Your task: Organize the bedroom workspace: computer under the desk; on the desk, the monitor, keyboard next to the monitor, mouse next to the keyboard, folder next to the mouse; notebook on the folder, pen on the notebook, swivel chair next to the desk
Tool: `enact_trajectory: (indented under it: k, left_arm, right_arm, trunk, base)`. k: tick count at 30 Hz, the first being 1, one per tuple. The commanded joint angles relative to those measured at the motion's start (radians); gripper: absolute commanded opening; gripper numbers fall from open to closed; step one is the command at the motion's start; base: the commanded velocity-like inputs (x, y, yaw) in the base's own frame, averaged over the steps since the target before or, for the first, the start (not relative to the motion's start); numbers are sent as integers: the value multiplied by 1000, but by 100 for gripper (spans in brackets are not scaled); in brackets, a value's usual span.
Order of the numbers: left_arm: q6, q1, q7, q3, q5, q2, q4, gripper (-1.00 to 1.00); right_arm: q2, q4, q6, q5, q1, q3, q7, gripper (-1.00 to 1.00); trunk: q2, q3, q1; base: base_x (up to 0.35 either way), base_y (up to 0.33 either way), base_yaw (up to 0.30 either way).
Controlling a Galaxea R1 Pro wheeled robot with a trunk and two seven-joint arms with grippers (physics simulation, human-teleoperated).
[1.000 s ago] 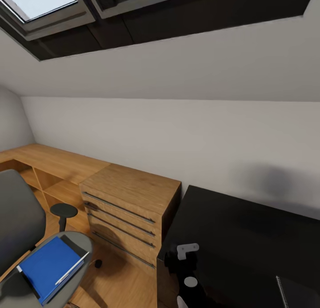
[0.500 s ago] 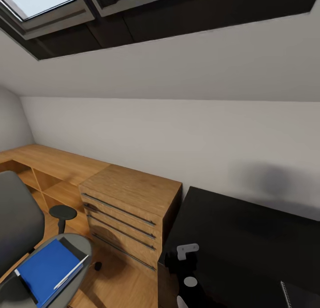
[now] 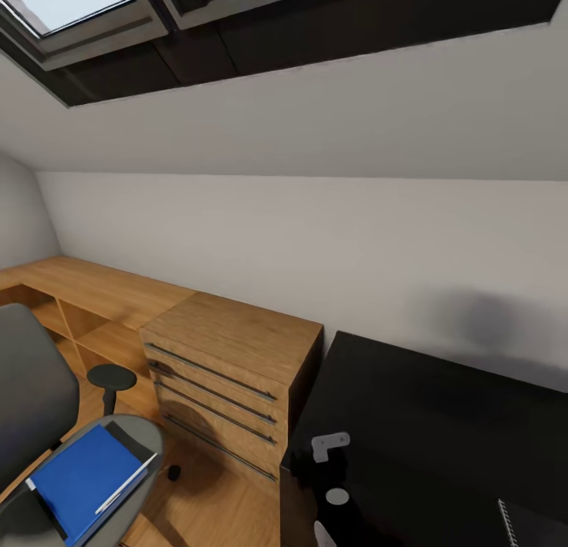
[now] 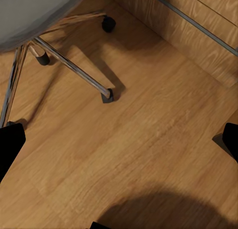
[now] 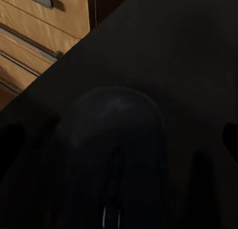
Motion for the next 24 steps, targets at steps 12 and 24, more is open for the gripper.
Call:
enact_trajectory:
  k: [12,24]
  left_arm:
    - [-7,0,5,-4,11,1,-1,100]
    - [-7,0,5,-4,11,1,-1,100]
  right_arm:
    - [-1,54,4,-44,-37,3,3,100]
    - [0,56,5,-47,-39,3,2,-100]
  trunk:
    - [-1,-1,0]
    - [-1,-1,0]
  base:
    - [0,0,0]
    - [0,0,0]
